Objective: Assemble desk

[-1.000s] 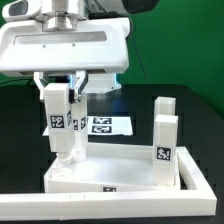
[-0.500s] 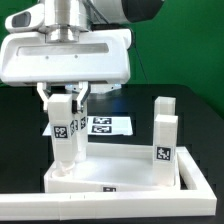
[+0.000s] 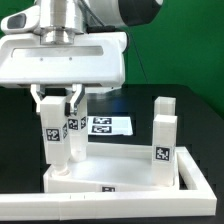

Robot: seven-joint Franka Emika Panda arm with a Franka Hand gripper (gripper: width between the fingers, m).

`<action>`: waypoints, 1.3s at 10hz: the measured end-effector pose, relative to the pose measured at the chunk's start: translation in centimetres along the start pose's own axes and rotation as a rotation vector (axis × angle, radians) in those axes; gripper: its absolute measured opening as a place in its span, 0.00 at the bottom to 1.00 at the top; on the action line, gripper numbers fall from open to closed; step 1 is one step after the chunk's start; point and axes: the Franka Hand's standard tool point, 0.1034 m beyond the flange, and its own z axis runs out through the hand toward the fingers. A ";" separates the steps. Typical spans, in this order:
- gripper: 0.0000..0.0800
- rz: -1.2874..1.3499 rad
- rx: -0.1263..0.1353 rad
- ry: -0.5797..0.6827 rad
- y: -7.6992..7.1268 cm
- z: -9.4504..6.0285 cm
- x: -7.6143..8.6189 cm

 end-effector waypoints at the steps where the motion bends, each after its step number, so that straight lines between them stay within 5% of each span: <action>1: 0.36 0.002 -0.002 -0.005 0.1 0.2 -0.2; 11: 0.36 -0.008 -0.041 0.082 -0.6 1.2 -0.5; 13: 0.68 -0.008 -0.041 0.082 -0.6 1.2 -0.5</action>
Offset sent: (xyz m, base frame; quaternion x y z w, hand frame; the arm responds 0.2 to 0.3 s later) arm 0.0076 0.0040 -0.0106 -0.0058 0.0126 0.0077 0.9999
